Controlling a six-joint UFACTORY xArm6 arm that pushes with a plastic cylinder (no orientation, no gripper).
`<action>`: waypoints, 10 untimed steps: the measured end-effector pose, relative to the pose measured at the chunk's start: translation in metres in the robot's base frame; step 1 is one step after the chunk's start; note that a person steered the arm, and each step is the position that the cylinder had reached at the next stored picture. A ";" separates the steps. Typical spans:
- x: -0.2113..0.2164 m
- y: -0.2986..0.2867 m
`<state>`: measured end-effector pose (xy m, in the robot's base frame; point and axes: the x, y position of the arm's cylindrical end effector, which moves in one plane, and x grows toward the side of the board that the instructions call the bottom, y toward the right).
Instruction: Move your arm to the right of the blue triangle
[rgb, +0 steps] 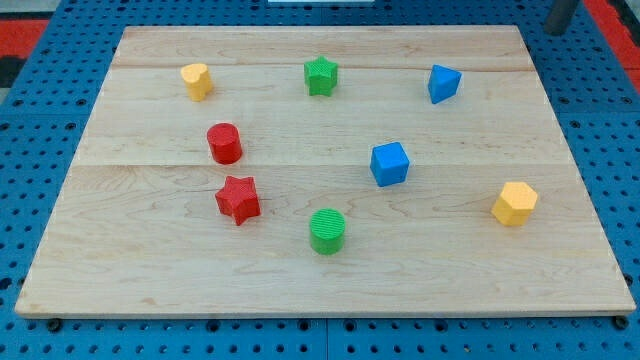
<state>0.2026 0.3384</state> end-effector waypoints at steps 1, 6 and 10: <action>0.000 0.000; -0.011 -0.002; 0.098 -0.096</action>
